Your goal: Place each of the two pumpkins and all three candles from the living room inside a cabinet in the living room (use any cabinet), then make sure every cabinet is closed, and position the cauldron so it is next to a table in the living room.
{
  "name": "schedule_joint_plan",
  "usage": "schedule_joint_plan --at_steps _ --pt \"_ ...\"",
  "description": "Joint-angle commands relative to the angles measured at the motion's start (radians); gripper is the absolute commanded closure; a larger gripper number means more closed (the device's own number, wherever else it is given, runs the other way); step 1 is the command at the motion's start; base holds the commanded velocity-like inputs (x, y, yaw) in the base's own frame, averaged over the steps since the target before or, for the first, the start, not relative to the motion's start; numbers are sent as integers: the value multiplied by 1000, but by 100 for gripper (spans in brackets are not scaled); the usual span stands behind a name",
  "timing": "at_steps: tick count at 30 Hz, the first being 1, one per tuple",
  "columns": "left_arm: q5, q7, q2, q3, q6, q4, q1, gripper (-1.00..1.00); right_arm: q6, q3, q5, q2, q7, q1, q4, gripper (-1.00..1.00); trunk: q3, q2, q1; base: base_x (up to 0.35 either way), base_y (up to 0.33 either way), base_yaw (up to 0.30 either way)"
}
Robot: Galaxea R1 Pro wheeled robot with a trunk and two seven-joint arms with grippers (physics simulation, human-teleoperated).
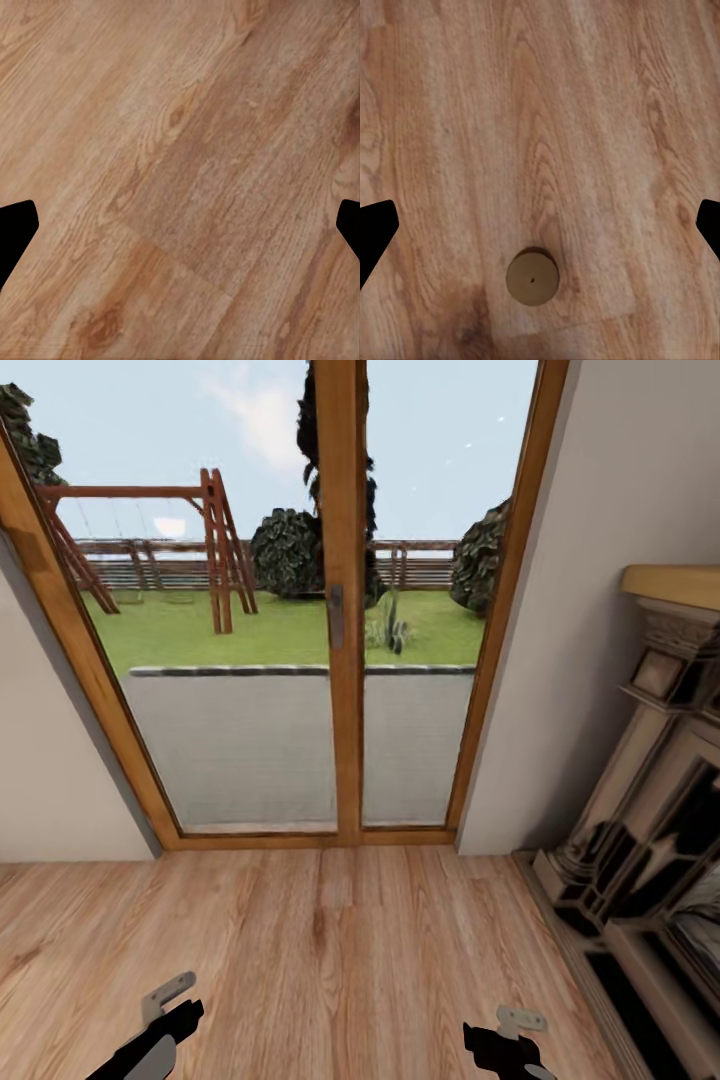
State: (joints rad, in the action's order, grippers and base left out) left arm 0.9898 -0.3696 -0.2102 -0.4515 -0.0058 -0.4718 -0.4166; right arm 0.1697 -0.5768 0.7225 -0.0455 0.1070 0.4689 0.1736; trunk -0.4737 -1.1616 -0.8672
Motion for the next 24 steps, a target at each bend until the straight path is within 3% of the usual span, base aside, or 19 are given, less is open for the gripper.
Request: schedule_joint_plan --at_steps 1,11,24 --pt "6 -8 -1 -7 -1 -2 -1 -100 2 -8 8 0 5 0 1 -100 -1 -1 0 64 24 0" --pt "3 -8 -1 -9 -2 -2 -1 -100 23 -8 8 0 5 0 1 -100 -1 -1 0 11 4 0" --pt "8 -5 -1 8 3 -10 -1 -100 22 -8 8 -2 6 0 0 -100 -42 -92 -50 0 0 0"
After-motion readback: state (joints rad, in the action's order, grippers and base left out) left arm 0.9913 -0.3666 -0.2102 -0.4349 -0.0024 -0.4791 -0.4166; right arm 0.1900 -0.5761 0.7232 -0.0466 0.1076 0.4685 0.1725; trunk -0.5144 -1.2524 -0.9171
